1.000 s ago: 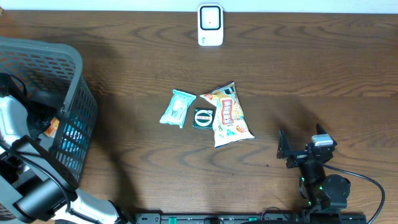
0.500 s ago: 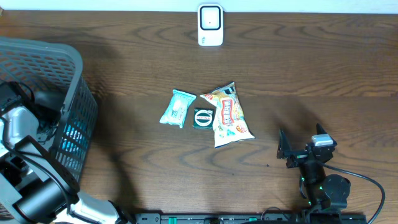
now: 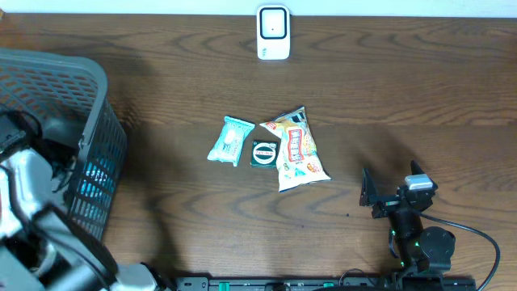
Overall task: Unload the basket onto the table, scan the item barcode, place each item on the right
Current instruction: 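Reach the left gripper into the basket and grasp the orange Kleenex pack, then carry the Kleenex pack out and set it left of the green pouch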
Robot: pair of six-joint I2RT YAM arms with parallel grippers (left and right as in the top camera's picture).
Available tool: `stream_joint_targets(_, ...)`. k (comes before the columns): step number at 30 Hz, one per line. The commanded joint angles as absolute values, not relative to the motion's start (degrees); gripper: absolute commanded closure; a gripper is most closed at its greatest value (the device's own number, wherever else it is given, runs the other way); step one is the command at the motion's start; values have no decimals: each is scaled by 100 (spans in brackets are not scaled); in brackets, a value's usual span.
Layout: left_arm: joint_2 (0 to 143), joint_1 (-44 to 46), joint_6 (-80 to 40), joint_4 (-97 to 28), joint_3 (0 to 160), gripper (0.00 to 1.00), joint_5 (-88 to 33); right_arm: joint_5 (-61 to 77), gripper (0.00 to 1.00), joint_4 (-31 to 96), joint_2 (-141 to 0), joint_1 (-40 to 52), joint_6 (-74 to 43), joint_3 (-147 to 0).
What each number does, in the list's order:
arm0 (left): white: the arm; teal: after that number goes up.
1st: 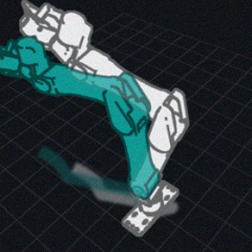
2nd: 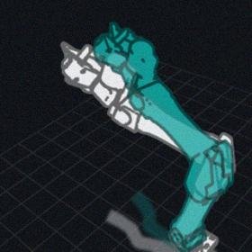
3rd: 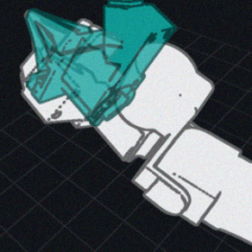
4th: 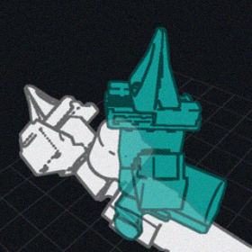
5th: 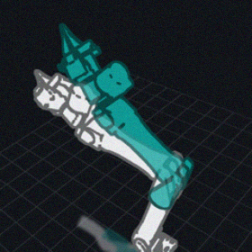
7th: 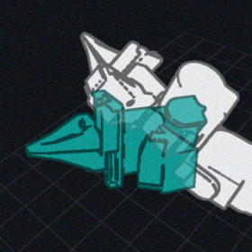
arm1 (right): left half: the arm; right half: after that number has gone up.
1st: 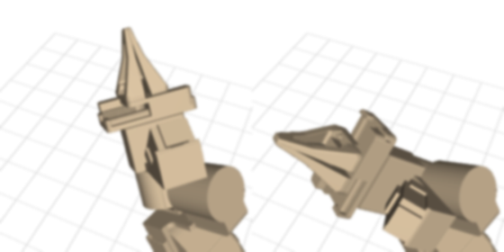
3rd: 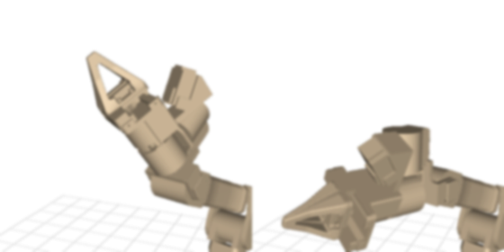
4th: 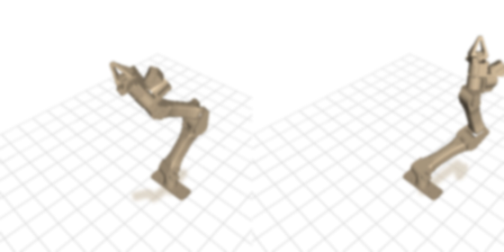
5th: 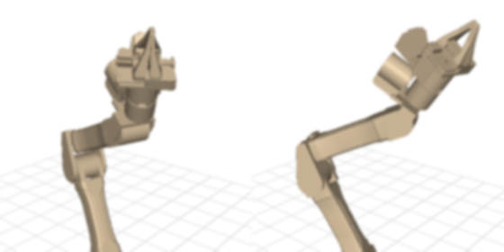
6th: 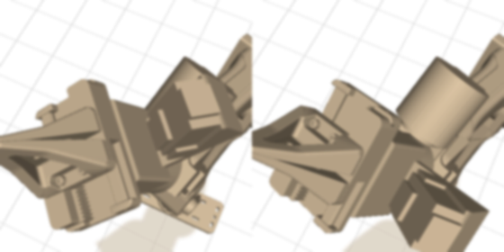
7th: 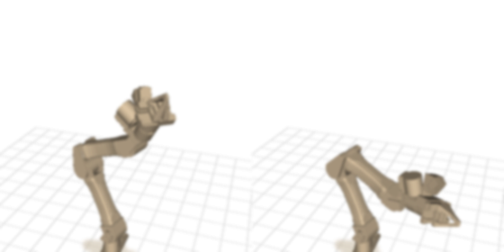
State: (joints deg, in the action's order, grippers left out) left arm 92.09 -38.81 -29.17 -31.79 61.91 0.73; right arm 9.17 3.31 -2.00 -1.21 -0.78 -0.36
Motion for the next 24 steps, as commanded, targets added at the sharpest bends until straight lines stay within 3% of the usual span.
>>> stream_joint_targets(1, 7911, -3900, -3245, -3157, 6287, 93, 110, 893, 1, 351, -185, -71, -12, -32)
stream_joint_targets(6, 6552, -3879, -3492, -3159, 6287, 93, -54, 895, 1, 349, -185, -71, -12, -32)
stream_joint_targets(13, 4862, -3332, -3638, -2991, 6287, 92, -1809, 893, 1, 349, -185, -71, -12, -32)
stream_joint_targets(17, 4200, -1966, -3448, -2630, 6285, 93, -2034, 895, 1, 351, -185, -71, -12, -32)
stream_joint_targets(24, 4563, -23, -2366, -2604, 6219, 93, -2003, 895, 1, 351, -185, -71, -12, -32)
